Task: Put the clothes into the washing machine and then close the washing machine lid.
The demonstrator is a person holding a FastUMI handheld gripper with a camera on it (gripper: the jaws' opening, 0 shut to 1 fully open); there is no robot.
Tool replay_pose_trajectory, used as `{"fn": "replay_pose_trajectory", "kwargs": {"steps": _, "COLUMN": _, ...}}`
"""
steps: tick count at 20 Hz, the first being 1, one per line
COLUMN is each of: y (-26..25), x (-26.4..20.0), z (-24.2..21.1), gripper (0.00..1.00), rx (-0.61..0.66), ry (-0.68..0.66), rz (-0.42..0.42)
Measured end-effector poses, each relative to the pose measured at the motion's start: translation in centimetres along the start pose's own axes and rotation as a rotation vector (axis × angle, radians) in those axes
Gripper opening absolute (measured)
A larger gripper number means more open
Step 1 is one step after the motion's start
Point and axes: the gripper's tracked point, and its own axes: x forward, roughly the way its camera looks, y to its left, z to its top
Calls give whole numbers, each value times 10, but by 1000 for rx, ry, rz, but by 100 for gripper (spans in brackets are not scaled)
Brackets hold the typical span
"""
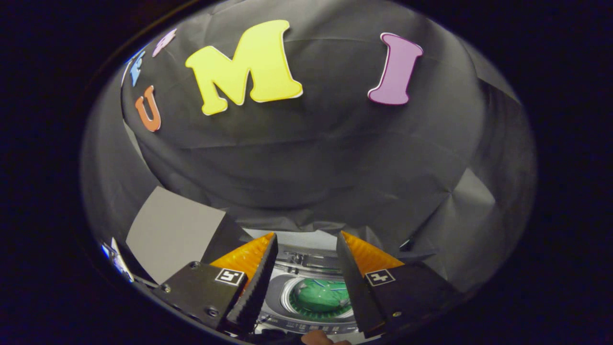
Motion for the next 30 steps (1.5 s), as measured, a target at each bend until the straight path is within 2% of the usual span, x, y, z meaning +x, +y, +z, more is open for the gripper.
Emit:
{"fn": "replay_pose_trajectory", "kwargs": {"steps": 4, "y": -14, "x": 44, "z": -9, "gripper": 78, "rx": 41, "ry": 45, "rz": 2}}
{"fn": "replay_pose_trajectory", "kwargs": {"steps": 10, "y": -28, "x": 72, "z": -32, "gripper": 77, "rx": 69, "ry": 64, "rz": -10}}
{"fn": "replay_pose_trajectory", "kwargs": {"steps": 23, "y": -24, "x": 51, "z": -54, "gripper": 78, "rx": 40, "ry": 8, "rz": 42}}
{"fn": "replay_pose_trajectory", "kwargs": {"steps": 30, "y": -20, "x": 23, "z": -93, "gripper": 78, "rx": 38, "ry": -13, "rz": 32}}
